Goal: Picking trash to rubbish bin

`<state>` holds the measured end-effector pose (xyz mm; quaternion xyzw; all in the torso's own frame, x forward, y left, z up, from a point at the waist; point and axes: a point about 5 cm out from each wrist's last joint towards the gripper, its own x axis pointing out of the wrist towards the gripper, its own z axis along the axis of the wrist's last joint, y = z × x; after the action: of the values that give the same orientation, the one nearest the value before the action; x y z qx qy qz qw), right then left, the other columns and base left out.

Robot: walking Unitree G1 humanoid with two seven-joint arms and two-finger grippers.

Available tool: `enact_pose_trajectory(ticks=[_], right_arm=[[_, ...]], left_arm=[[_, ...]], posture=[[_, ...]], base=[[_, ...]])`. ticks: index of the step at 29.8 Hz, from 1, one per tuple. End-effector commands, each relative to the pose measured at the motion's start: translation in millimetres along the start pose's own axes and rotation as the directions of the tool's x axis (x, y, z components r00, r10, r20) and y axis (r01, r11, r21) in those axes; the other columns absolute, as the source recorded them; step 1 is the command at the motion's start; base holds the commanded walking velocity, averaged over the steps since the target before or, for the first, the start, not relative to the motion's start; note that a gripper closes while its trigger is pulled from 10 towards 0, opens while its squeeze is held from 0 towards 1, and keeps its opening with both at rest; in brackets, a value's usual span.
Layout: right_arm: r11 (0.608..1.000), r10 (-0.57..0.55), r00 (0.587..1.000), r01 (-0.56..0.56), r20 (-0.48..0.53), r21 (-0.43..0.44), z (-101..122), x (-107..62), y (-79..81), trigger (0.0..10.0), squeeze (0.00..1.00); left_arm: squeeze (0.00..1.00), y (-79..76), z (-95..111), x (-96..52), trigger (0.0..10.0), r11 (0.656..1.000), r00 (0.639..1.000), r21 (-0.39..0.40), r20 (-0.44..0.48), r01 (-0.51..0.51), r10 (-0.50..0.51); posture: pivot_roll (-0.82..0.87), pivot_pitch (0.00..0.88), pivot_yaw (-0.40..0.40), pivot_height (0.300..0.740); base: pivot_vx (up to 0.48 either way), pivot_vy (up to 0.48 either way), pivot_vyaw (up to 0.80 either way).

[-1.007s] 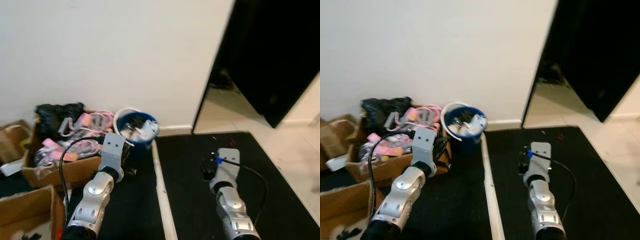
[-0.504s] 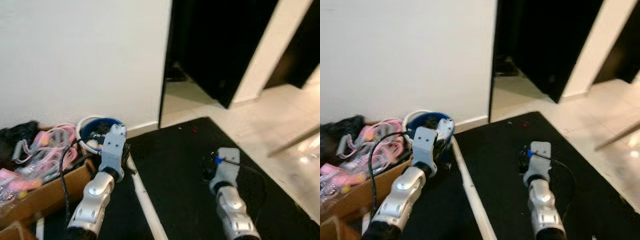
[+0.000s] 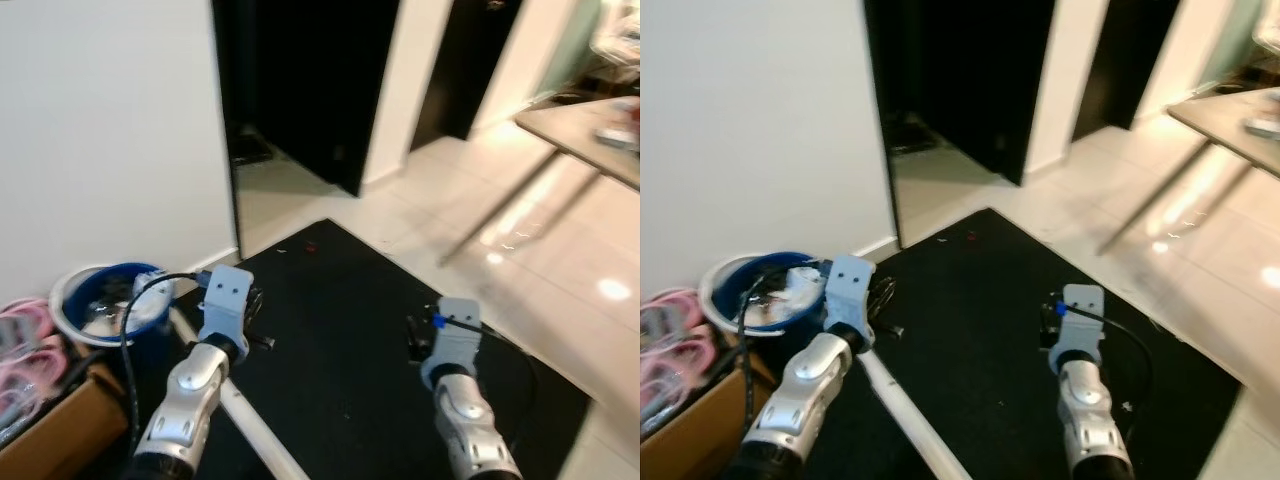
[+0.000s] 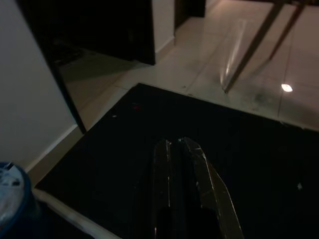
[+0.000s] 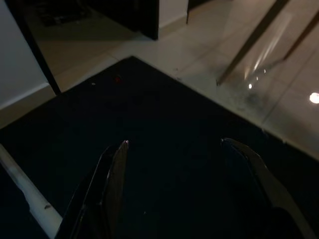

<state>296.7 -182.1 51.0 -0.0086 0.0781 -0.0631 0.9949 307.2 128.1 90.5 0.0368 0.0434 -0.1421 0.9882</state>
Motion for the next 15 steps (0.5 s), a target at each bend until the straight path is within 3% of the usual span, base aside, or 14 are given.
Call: enact_pose_trajectory(ticks=[1, 15], right_arm=[[1.000, -0.003, 1.000, 0.003, -0.017, -0.001, -3.5, -1.4, -0.6, 10.0, 0.00], [1.000, -0.001, 1.000, 0.001, -0.015, -0.001, -2.8, -0.8, -0.1, 10.0, 0.00]], left_arm=[[0.00, -0.1, -3.8, -1.5, 10.0, 1.000, 1.000, 0.007, -0.014, 0.002, -0.002], [0.00, 0.5, -3.5, -0.9, 10.0, 1.000, 1.000, 0.009, -0.013, 0.004, -0.004]], posture=[[-0.03, 0.057, 0.032, 0.740], [-0.03, 0.055, 0.033, 0.740]], base=[[0.000, 0.000, -0.80], [0.000, 0.000, -0.80]])
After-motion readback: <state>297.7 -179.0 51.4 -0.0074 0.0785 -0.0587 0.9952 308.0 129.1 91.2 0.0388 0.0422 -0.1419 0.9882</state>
